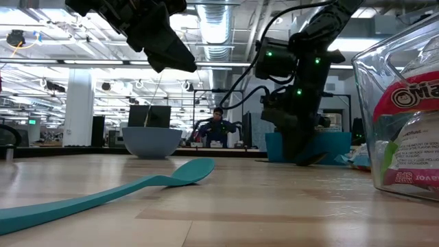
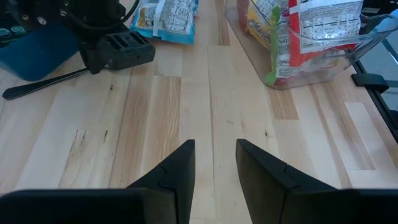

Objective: Pick & Place Food Item
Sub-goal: Put the black spoon into the green bin

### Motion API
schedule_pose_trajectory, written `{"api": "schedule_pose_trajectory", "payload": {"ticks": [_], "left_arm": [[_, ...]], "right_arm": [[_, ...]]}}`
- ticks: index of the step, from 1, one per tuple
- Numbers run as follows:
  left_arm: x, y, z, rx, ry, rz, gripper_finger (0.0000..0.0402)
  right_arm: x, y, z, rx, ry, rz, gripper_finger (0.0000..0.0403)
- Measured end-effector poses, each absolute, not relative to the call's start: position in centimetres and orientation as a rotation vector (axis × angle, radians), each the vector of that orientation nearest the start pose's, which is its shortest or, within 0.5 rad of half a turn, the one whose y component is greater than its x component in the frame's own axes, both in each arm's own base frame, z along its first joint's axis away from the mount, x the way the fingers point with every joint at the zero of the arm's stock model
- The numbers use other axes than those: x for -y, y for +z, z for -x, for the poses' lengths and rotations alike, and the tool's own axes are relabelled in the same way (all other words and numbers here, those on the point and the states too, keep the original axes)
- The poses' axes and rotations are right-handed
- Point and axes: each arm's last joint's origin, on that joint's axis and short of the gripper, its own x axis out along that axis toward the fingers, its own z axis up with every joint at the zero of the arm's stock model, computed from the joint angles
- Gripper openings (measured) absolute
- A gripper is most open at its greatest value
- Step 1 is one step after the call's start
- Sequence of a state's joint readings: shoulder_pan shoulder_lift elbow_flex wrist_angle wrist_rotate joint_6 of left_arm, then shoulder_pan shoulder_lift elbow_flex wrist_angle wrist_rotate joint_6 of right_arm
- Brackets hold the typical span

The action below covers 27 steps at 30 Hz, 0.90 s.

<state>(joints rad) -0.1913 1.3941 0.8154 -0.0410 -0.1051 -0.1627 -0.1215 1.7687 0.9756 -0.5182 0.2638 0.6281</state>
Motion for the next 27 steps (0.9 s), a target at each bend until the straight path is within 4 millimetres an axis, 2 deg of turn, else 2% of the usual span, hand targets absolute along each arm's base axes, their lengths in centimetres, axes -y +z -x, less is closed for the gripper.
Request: {"api": "schedule_pose_trajectory", "payload": {"ticks": [9, 27], "left_arm": [[5.21, 22.36, -28.54, -0.618, -0.033, 0.066, 0.0111], [5.21, 22.36, -28.54, -0.618, -0.033, 0.066, 0.0111]], "right_arm": [[4.56, 13.76, -30.76, -1.145, -0.762, -0.398, 0.0066], [4.44, 13.14, -30.84, -1.177, -0.738, -0.445, 0.0066]]}}
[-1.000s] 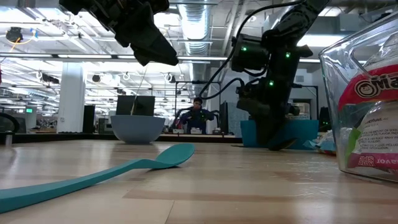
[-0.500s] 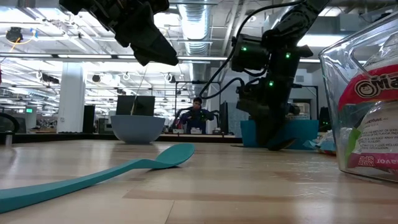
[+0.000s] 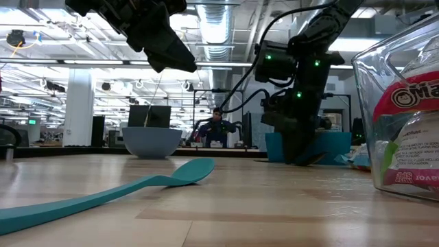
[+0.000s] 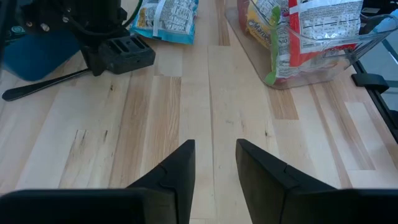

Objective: Pick & Place Food Item
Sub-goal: Put the black spoon into the green bin

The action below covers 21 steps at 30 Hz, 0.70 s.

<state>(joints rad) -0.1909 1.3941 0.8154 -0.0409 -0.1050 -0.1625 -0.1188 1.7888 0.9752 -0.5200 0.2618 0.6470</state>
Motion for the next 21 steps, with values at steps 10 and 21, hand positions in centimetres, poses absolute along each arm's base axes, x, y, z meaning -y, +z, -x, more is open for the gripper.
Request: {"api": "schedule_pose_trajectory", "payload": {"ticks": [10, 21], "left_arm": [[5.2, 22.4, -28.5, -0.616, -0.033, 0.066, 0.0111], [5.2, 22.4, -28.6, -0.612, -0.034, 0.067, 0.0111]], "right_arm": [[3.9, 13.2, -31.0, -1.172, -0.719, -0.440, 0.0066], [2.7, 13.2, -31.4, -1.146, -0.678, -0.423, 0.0066]]}}
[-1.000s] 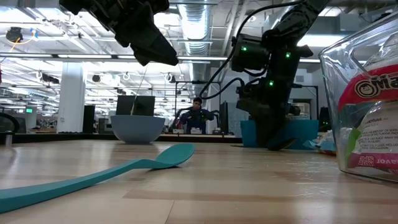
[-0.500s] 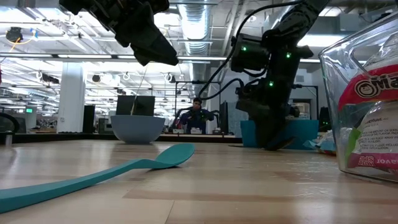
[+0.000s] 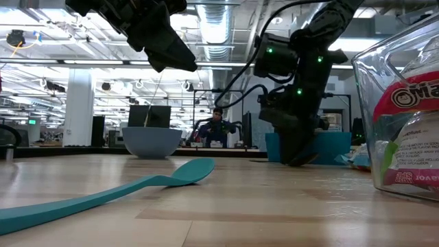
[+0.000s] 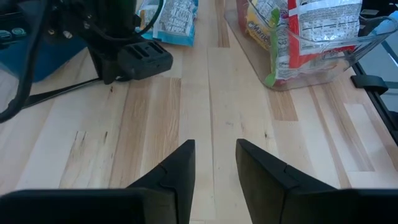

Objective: Pick & Place Food Item
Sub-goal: Put the black spoon into the green bin

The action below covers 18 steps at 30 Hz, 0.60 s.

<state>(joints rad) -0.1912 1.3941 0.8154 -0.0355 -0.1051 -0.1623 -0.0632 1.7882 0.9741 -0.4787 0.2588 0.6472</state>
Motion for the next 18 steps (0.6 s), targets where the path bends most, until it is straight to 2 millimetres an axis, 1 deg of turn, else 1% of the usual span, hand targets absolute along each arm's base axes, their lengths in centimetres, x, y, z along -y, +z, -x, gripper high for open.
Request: {"api": "schedule_pose_trajectory", "payload": {"ticks": [9, 18], "left_arm": [[5.20, 22.40, -28.57, -0.612, -0.029, 0.065, 0.0111], [5.19, 22.40, -28.57, -0.611, -0.025, 0.064, 0.0111]], "right_arm": [[2.28, 13.28, -31.59, -1.105, -0.712, -0.489, 0.0066], [2.00, 13.50, -32.25, -1.020, -0.719, -0.563, 0.0066]]}}
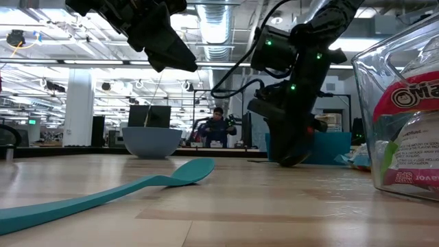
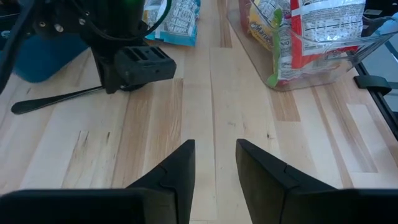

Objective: Pick & Place Food Item
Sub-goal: Put the black spoon into the green bin

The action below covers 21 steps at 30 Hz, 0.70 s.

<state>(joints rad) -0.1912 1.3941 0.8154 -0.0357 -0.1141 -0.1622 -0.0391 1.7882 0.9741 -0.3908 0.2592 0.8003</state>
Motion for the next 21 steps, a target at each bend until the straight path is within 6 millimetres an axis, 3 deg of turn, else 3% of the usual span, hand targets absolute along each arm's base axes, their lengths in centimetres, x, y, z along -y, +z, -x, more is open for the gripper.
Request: {"api": "schedule_pose_trajectory", "payload": {"ticks": [21], "left_arm": [[5.2, 22.4, -28.6, -0.611, -0.026, 0.064, 0.0111]], "right_arm": [[2.4, 14.7, -32.7, -1.018, -0.789, -0.534, 0.0066]]}}
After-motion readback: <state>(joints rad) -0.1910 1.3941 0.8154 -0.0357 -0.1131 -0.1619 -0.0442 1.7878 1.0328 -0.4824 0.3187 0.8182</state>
